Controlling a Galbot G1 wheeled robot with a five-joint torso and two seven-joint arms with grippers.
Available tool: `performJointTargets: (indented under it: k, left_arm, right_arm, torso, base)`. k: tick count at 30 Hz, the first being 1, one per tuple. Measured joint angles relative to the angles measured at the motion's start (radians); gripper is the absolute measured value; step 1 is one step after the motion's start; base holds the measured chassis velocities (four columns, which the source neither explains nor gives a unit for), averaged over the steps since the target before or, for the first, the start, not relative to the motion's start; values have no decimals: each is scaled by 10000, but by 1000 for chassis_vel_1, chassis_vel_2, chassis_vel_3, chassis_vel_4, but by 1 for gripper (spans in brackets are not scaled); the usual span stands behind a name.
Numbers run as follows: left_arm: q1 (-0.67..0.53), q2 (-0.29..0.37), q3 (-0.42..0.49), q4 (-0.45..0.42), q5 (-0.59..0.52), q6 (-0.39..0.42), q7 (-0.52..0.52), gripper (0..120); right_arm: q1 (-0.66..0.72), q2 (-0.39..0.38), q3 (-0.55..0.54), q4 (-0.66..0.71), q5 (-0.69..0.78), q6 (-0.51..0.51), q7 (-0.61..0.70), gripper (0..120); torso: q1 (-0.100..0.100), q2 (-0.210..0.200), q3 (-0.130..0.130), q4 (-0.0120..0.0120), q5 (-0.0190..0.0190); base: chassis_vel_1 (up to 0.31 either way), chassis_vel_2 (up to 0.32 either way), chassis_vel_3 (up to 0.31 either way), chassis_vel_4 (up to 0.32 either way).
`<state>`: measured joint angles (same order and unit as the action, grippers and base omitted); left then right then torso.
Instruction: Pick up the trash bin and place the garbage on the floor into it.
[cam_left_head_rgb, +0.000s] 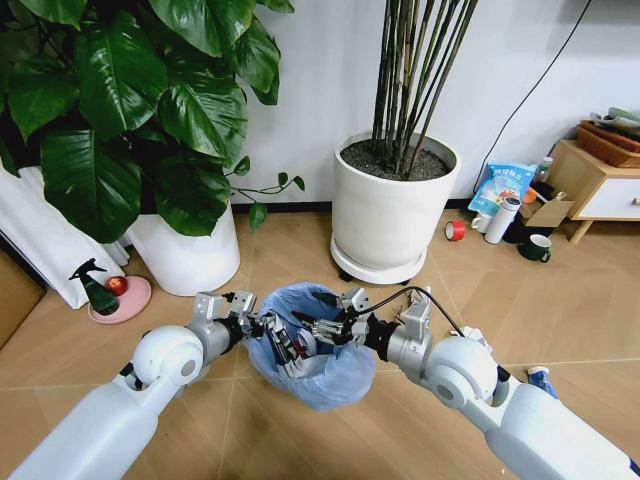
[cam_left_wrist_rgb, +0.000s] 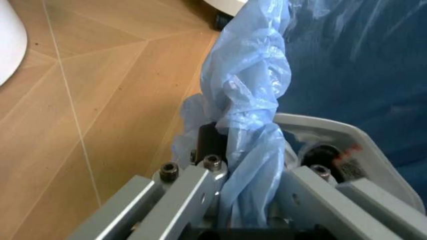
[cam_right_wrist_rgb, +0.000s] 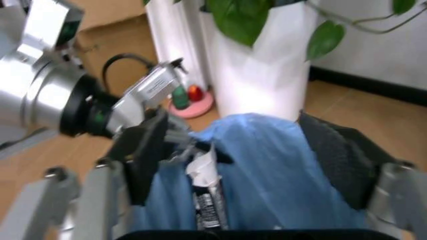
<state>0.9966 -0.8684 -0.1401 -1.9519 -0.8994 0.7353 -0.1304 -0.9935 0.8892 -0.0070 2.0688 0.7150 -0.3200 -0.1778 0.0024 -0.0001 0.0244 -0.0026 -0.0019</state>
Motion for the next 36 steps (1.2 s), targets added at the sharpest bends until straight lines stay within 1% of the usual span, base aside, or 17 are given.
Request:
performJointTargets:
  k: [1,2,5,6,7,11,13,14,18,20,26,32,36]
  left_arm:
    - [55,-5,-61,-17,3,0,-1,0]
    - [55,-5,-61,-17,3,0,-1,0]
    - [335,-8,-350,-59,81,0,7,0]
    - [454,-7,-476,-86,110,0,9,0]
    - [454,-7,-476,-86,110,0,9,0]
    - [707,-6,-842,-160,170,0,9,0]
    - [751,-6,-917,-185,170,0,10,0]
    - [865,14,-1101,-249,173,0,10,0]
    - [1163,119,-1517,-396,197,0,9,0]
    - [1349,189,-1762,-509,199,0,10,0]
    - [1471,263,-1913,-599,199,0,54,0]
    - [1525,364,-1978,-633,198,0,153,0]
    - [1554,369,-1987,-655,198,0,163,0]
  right_arm:
    - [-53,30,172,0,-53,23,60,81]
    - [-53,30,172,0,-53,23,60,81]
    - [-356,53,925,23,-194,52,149,95]
    - [-493,50,1209,54,-275,81,266,98]
    - [-493,50,1209,54,-275,81,266,98]
    - [-1047,159,2063,100,-550,180,909,100]
    - [-1123,198,2178,94,-616,184,972,100]
    - [-1289,300,2419,31,-803,194,1082,100]
    - [-1545,539,2775,-179,-1138,219,1173,100]
    - [-1963,813,3244,-351,-1494,310,1172,100]
    - [-2657,1229,4055,-535,-1864,453,1095,100]
    - [-2881,1303,4522,-805,-2028,611,838,100]
    - [-2889,1354,4605,-869,-2033,610,803,100]
  torso:
    - [0,0,0,0,0]
    - [0,0,0,0,0]
    - [0,0,0,0,0]
    - [0,0,0,0,0]
    - [0,0,0,0,0]
    - [0,0,0,0,1]
    - [0,0,0,-2,0]
    - [0,0,0,-2,-3]
    - [0,0,0,0,2]
    - [-1,0,0,3,0]
    - [-1,0,-1,-2,-1]
    - [-1,0,0,0,-1]
    - [-1,0,0,1,-2]
  base:
    - [0,0,0,0]
    - [0,0,0,0]
    - [0,0,0,0]
    - [0,0,0,0]
    - [0,0,0,0]
    - [0,0,0,0]
    - [0,0,0,0]
    - [0,0,0,0]
    - [0,0,0,0]
    - [0,0,0,0]
    - [0,0,0,0]
    - [0,0,0,0]
    - [0,0,0,0]
